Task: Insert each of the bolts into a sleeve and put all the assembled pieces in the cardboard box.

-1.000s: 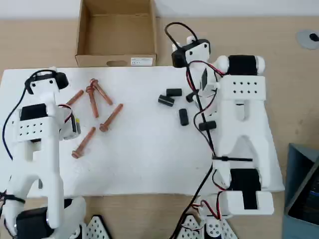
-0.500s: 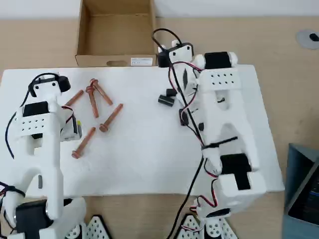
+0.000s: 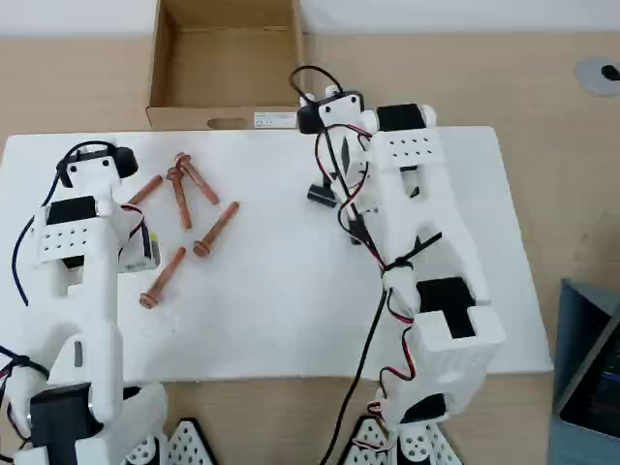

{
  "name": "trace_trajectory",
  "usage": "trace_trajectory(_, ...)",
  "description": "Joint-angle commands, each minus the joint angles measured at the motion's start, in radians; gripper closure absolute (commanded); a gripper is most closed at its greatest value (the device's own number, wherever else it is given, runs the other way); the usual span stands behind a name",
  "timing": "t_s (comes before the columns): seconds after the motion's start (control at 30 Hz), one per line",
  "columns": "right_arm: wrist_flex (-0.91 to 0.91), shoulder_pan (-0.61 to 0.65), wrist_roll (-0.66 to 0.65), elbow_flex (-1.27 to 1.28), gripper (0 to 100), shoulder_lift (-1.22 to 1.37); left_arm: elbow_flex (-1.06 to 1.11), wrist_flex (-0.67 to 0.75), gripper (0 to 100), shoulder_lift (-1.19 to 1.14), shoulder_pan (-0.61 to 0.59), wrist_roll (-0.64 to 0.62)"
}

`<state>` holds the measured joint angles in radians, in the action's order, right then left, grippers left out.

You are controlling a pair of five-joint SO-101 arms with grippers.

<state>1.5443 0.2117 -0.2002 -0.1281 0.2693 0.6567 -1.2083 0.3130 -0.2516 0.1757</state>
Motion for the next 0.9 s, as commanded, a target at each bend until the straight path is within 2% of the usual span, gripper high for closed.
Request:
trace_trajectory(0.0,-0.009,0.013,0.006,-0.002,85.0,-0.002,-0.049,0.012,86,0.002,-0.002,0.006)
trace_trajectory(0.23,-0.074,0.053,0.006,0.070,85.0,-0.001,-0.046,0.012,86,0.002,-0.002,0.006)
trace_trajectory(0.87,-0.282,0.047,0.002,0.274,85.0,0.016,-0.043,0.009,86,0.002,-0.002,0.008)
